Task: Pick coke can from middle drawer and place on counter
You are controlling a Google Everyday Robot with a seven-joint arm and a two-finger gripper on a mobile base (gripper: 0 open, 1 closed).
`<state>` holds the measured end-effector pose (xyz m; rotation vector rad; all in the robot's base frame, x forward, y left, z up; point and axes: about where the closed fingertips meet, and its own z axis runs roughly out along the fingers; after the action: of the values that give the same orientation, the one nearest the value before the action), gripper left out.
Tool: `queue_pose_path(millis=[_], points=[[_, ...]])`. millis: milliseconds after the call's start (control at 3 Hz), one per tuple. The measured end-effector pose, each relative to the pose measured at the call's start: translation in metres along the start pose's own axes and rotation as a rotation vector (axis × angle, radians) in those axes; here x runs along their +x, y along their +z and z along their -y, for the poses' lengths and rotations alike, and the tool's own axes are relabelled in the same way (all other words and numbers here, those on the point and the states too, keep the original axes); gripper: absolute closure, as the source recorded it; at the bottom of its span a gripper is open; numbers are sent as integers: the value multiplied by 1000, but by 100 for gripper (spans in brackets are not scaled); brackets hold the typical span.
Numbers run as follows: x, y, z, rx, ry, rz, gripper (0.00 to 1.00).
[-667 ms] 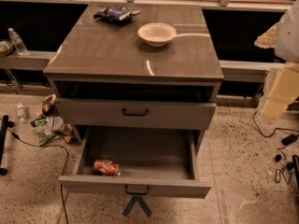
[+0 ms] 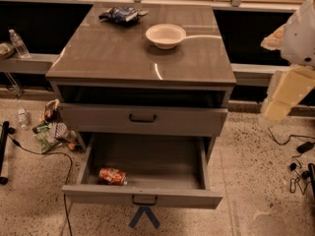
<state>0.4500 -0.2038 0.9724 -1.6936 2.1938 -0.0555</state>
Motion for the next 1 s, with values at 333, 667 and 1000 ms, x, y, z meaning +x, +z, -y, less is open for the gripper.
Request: queue_pose_path(millis=[333, 667, 1000], points=[[-41, 51, -17, -61, 89, 149, 0], [-99, 124, -42, -110, 151, 278, 0], [-155, 186, -43, -54, 186, 290, 0]])
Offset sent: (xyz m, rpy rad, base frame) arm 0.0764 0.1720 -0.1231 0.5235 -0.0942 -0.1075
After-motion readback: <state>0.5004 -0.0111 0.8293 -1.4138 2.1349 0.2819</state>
